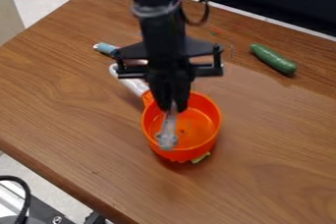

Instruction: Put the fork inside the pan

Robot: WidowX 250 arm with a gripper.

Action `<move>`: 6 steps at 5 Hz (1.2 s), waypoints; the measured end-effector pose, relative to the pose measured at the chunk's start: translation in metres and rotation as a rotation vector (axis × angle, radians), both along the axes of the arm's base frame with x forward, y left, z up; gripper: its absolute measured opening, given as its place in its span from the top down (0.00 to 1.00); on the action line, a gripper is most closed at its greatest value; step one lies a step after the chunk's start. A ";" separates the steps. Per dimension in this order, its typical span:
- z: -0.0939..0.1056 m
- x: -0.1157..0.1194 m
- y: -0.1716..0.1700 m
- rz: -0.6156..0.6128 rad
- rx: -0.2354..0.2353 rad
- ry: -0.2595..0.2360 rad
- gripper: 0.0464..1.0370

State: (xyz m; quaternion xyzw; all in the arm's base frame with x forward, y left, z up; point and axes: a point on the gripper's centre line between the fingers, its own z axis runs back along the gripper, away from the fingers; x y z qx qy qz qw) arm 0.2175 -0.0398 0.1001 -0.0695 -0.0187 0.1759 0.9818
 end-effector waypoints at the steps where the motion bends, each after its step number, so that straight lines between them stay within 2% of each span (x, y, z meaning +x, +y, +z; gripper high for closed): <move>1: -0.012 -0.001 -0.003 -0.006 0.025 0.014 0.94; 2: -0.024 -0.003 0.000 -0.005 0.051 0.028 0.94; 5: -0.037 0.001 0.002 0.010 0.069 0.046 0.94; 6: -0.037 0.000 0.002 0.009 0.070 0.049 0.91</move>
